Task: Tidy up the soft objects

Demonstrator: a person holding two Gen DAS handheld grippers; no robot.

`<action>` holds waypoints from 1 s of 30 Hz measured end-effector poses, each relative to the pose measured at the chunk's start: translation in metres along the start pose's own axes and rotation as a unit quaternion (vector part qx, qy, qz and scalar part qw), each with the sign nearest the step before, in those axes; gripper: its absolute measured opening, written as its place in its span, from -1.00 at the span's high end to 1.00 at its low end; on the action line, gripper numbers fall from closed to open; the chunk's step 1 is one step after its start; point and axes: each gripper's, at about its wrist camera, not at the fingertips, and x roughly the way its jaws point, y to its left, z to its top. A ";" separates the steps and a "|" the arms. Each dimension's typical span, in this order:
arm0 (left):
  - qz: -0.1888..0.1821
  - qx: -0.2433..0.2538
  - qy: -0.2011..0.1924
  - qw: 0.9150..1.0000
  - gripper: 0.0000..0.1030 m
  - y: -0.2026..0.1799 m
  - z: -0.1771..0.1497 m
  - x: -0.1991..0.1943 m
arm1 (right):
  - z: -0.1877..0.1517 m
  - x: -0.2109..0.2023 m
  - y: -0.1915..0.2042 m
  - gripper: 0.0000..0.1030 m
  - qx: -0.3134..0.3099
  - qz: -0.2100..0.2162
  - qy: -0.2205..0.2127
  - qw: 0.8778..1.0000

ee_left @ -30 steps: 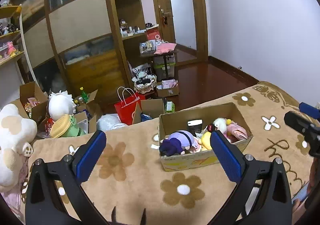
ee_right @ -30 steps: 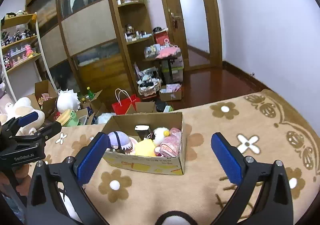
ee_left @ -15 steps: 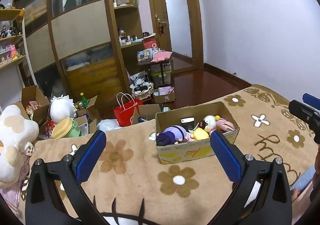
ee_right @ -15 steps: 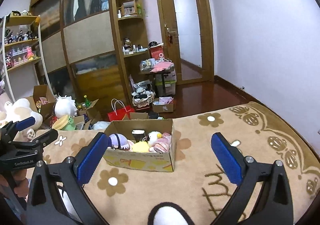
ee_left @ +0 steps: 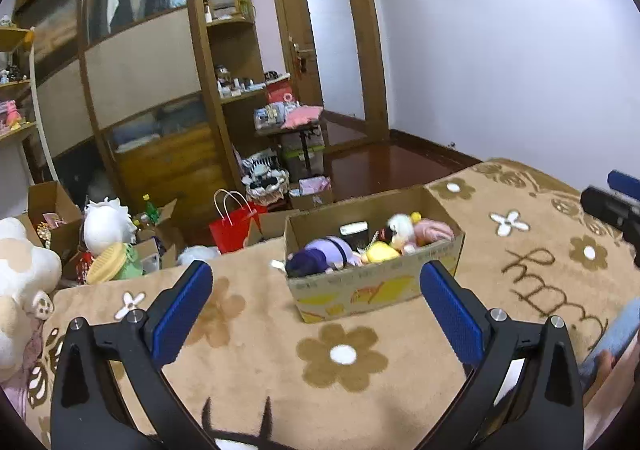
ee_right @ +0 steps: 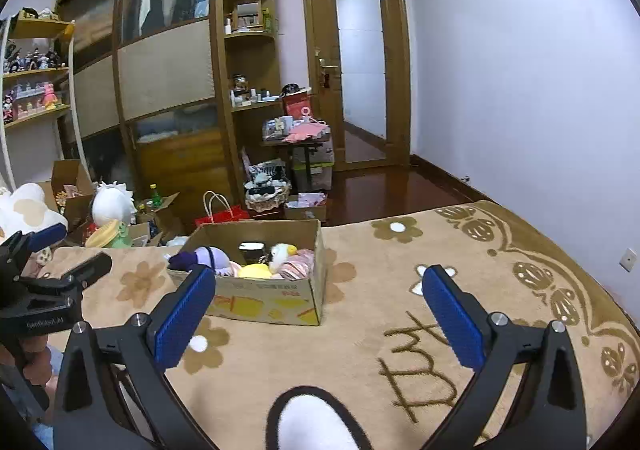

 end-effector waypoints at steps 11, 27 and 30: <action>0.006 0.012 0.021 1.000 -0.99 -0.004 -0.022 0.013 | -0.015 0.009 -0.012 -1.00 0.026 -0.006 0.005 1.000; 0.012 0.010 0.026 1.000 -0.99 0.000 -0.027 0.015 | -0.016 0.013 -0.012 -1.00 0.030 -0.005 0.005 1.000; 0.012 0.012 0.022 1.000 -0.99 -0.002 -0.027 0.013 | -0.016 0.013 -0.012 -1.00 0.028 -0.004 0.006 1.000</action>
